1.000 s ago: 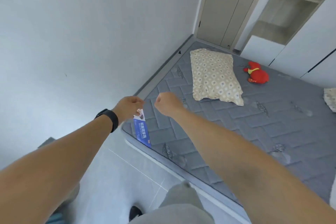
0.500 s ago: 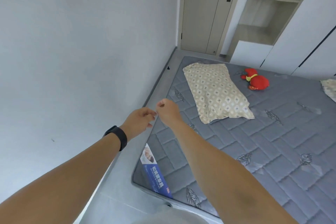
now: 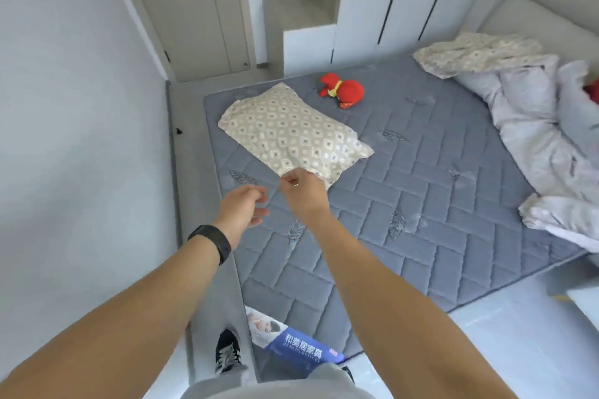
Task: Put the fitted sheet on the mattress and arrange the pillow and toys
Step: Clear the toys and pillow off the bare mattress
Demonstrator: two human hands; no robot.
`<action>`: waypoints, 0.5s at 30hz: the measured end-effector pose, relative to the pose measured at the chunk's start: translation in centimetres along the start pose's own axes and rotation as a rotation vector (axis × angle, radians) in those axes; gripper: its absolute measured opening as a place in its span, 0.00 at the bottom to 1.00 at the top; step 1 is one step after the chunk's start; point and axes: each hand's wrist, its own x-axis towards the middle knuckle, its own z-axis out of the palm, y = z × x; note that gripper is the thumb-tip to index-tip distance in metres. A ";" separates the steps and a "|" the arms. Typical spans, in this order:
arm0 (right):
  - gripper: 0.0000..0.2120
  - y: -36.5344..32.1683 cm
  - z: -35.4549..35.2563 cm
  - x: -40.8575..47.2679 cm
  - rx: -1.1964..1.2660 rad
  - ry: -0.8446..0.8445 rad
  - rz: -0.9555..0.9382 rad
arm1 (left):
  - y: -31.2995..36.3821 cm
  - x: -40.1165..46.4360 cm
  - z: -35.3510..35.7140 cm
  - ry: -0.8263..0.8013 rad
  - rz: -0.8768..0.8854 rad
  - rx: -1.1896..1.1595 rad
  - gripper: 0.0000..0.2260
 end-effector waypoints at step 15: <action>0.08 -1.3 -3.4 -2.2 0.186 0.391 0.168 | 4.1 4.0 4.7 -0.398 -0.136 -0.010 0.07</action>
